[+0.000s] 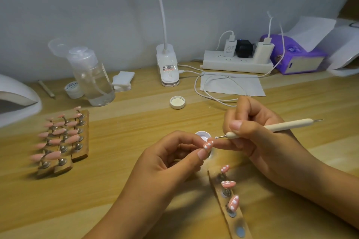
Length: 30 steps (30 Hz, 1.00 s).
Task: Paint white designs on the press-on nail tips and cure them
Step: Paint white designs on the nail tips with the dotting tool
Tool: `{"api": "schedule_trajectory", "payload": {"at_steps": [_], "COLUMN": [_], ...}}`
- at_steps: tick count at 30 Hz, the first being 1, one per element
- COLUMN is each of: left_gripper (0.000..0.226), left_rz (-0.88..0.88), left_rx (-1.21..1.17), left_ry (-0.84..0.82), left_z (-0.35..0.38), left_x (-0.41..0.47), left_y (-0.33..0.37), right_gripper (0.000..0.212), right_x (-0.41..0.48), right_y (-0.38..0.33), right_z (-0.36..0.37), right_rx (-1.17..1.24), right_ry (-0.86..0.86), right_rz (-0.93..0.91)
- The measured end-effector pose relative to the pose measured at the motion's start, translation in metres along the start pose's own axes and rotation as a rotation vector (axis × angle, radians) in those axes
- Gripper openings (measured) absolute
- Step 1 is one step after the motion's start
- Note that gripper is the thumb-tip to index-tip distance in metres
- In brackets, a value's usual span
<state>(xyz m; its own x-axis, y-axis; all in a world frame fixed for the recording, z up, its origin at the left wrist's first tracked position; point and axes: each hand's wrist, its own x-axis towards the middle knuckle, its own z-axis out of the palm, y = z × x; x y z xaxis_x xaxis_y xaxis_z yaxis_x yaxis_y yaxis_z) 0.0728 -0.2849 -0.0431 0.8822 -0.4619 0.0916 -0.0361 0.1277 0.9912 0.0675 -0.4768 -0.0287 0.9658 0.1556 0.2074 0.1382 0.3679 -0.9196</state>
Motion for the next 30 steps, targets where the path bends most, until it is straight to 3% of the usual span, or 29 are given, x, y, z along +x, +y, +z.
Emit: {"api": "schedule_trajectory", "payload": {"at_steps": [30], "left_gripper": [0.022], "left_rz": [-0.003], "left_rx": [0.001], "left_ry": [0.001], "left_z": [0.0005], "left_x": [-0.0001], "left_y": [0.0002], "right_gripper": [0.016], "right_x": [-0.0008], "right_y": [0.0007], "right_z": [-0.0015], "right_rx": [-0.062], "right_ry": [-0.044], "right_rz": [0.01]}}
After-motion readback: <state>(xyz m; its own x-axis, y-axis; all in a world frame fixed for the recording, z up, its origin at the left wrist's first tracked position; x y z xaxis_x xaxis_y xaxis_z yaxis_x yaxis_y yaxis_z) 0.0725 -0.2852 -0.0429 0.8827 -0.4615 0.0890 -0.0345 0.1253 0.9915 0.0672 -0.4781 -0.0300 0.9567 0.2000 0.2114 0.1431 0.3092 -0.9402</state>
